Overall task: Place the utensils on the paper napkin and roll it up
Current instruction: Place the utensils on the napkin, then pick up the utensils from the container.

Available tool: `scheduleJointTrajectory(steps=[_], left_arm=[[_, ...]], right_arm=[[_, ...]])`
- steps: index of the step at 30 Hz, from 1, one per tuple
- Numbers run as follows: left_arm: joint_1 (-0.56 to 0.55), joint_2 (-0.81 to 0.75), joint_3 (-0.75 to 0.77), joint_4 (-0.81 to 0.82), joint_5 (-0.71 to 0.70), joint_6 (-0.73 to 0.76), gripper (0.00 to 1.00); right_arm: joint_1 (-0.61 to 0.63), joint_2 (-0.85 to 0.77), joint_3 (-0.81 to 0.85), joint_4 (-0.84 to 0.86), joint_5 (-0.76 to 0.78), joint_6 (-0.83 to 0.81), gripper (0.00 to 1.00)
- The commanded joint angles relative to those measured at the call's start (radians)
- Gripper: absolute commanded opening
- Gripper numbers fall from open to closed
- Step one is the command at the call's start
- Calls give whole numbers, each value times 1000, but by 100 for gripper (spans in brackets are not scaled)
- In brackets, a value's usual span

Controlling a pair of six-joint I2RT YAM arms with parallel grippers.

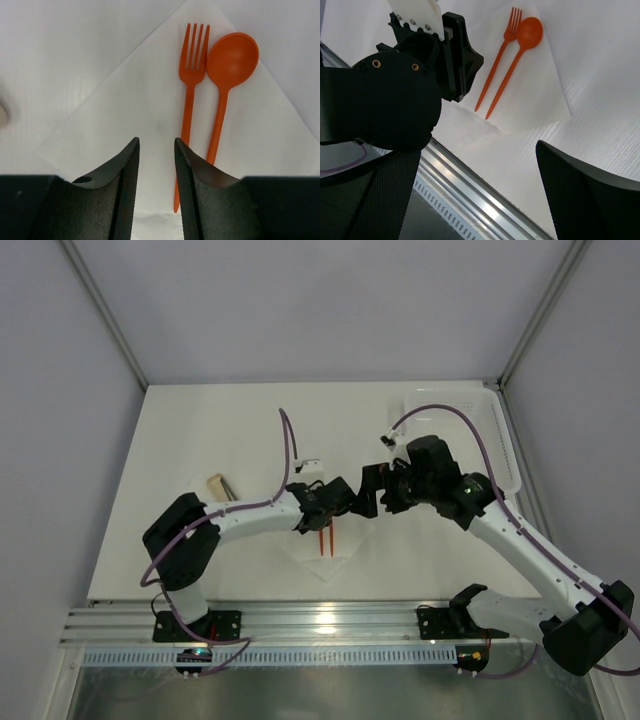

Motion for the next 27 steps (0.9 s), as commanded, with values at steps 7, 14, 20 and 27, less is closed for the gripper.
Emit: scheduleJointTrajectory(steps=[7,14,20,27], left_arm=[[50,-270,-37,-32,-130,73,37],[230,-381,-112,-47,-96,153,38],[320,-428,-144,-68,-75,210,39],[423,-430,-161,-94,-37,216,40]], right_arm=[[-8,16,16,103,72,20,100],[-8,30,17,106,59,20,100],[-8,40,16,104,62,15,99],[-8,37,19,103,61,14,99]])
